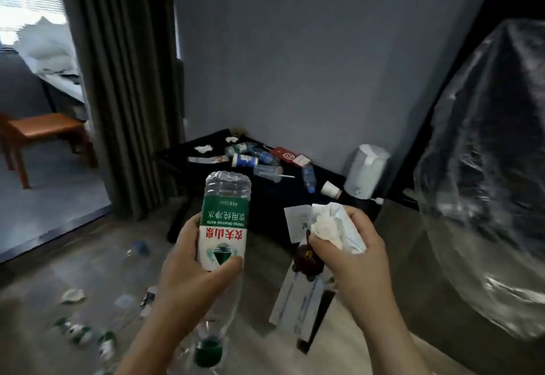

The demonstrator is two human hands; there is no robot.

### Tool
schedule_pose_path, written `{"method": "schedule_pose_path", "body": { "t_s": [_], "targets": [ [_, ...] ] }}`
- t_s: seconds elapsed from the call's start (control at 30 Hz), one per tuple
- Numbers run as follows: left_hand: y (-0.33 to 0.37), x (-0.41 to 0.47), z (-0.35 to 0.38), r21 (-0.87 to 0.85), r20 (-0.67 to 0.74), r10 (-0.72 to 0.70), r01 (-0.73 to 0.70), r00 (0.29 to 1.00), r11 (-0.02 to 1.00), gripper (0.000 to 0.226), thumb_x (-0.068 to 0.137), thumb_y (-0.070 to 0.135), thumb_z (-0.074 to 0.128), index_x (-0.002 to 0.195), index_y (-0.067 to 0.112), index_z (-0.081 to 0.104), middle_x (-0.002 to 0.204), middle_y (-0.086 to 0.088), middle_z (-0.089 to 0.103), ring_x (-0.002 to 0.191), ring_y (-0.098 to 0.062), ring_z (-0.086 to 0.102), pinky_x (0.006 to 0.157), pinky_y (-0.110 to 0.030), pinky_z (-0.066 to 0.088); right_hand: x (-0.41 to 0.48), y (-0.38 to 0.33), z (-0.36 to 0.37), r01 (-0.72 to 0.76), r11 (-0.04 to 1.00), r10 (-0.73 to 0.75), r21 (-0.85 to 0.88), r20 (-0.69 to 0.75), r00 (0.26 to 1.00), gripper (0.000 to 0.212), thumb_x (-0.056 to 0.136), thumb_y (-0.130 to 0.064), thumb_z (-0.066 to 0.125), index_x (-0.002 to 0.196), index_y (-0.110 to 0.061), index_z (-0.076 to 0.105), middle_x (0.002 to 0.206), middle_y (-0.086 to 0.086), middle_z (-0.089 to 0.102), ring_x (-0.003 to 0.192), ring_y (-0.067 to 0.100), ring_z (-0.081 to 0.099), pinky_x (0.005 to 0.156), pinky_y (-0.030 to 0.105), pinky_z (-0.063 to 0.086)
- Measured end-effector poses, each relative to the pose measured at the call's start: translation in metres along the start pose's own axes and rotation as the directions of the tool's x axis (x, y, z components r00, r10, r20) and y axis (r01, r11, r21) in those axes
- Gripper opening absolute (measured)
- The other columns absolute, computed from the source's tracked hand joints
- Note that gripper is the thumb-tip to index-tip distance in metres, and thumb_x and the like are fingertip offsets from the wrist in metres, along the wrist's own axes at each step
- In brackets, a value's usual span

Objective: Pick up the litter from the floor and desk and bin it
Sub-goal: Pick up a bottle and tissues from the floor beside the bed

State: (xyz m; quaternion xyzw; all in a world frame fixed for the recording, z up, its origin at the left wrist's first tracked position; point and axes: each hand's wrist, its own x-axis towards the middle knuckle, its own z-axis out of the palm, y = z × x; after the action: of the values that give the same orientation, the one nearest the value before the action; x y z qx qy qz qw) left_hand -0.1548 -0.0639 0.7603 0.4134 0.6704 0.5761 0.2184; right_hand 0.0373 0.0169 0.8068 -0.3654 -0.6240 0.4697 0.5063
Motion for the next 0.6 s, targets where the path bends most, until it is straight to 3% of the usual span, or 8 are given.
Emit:
{"method": "schedule_pose_path", "body": {
  "t_s": [0.07,0.2,0.4,0.5,0.6],
  "targets": [
    [0.01,-0.005,0.036,-0.034,0.114,0.006,-0.002,0.993,0.999,0.066,0.069,0.012,0.079,0.111,0.049,0.044,0.087,0.024,0.069,0.074,0.001,0.067,0.058,-0.017,0.049,-0.015,-0.007,-0.037,0.001,1.0,-0.003,-0.025,-0.093,0.996,0.034,0.076,-0.001,0.073,0.088,-0.033,0.067,0.082,-0.005,0.068,0.07,0.006,0.062,0.057,0.015,0.048],
    [0.046,-0.029,0.116,-0.086,0.307,0.079,-0.055,0.949,0.995,0.066,0.068,0.018,0.079,0.11,0.052,0.04,0.087,0.031,0.065,0.075,0.009,0.064,0.056,-0.013,0.044,-0.049,-0.025,-0.122,-0.004,0.997,-0.02,-0.077,-0.311,0.95,0.035,0.076,0.0,0.073,0.087,-0.032,0.066,0.082,-0.002,0.069,0.067,0.006,0.06,0.054,0.016,0.047],
    [0.117,-0.097,0.244,-0.181,0.582,0.203,-0.117,0.787,0.976,0.061,0.063,0.025,0.079,0.107,0.052,0.046,0.089,0.03,0.064,0.075,0.006,0.064,0.059,-0.021,0.048,-0.122,-0.05,-0.264,-0.015,0.985,-0.092,-0.17,-0.601,0.794,0.033,0.073,0.005,0.071,0.087,-0.025,0.065,0.076,-0.007,0.067,0.064,0.004,0.059,0.054,0.013,0.046],
    [0.149,-0.151,0.318,-0.251,0.669,0.247,-0.1,0.701,0.963,0.057,0.054,0.032,0.072,0.101,0.056,0.05,0.09,0.02,0.068,0.075,-0.002,0.068,0.062,-0.026,0.053,-0.166,-0.06,-0.341,-0.033,0.974,-0.134,-0.222,-0.691,0.71,0.031,0.075,0.001,0.071,0.086,-0.027,0.065,0.076,-0.005,0.068,0.064,0.004,0.059,0.053,0.013,0.045],
    [0.177,-0.217,0.391,-0.308,0.73,0.291,-0.082,0.618,0.948,0.059,0.053,0.036,0.072,0.1,0.062,0.049,0.091,0.022,0.069,0.076,-0.001,0.068,0.067,-0.029,0.054,-0.215,-0.073,-0.42,-0.052,0.962,-0.18,-0.267,-0.768,0.615,0.033,0.075,0.002,0.07,0.084,-0.029,0.065,0.075,-0.008,0.069,0.063,0.002,0.06,0.053,0.011,0.044]
  ]
}}
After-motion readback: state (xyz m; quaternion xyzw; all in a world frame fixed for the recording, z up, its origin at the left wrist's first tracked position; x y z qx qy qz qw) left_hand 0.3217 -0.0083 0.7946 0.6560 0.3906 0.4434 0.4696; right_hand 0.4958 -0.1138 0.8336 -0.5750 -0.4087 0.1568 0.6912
